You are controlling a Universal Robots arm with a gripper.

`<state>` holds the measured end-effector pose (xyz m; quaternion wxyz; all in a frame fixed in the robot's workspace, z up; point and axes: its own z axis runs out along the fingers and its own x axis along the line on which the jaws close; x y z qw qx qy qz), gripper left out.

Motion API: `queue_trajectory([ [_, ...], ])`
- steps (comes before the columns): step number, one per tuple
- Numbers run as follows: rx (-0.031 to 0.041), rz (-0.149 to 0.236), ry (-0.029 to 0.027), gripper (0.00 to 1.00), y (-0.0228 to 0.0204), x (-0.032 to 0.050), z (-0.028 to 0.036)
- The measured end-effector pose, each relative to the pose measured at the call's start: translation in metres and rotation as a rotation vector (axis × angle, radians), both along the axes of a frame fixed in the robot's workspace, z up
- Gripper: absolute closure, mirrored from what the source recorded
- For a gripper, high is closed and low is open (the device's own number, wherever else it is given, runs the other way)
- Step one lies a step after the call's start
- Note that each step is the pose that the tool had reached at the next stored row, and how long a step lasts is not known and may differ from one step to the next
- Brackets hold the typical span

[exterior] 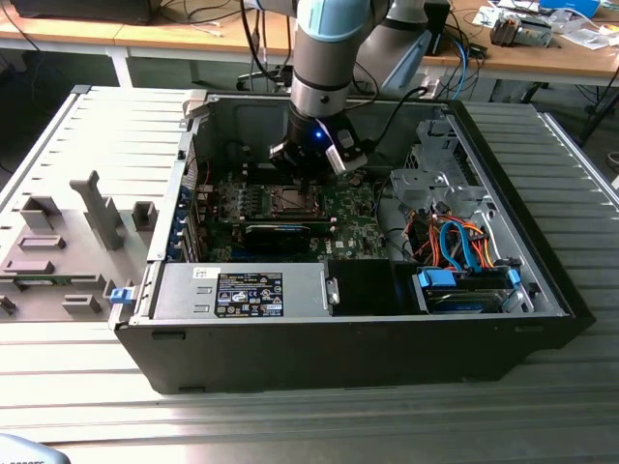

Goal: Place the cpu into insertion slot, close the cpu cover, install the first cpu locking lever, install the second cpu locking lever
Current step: 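Install the first cpu locking lever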

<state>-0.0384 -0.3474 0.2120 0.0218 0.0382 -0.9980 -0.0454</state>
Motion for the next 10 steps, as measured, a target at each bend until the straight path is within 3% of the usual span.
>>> queue_trajectory([
  [3,-0.0013,0.000,0.0000,0.89,-0.0100,0.0001,0.0000],
  [5,-0.0032,0.000,0.0002,0.89,-0.0111,-0.0001,0.0014],
  [10,-0.0028,0.000,-0.0002,0.89,-0.0119,0.0000,0.0153],
])
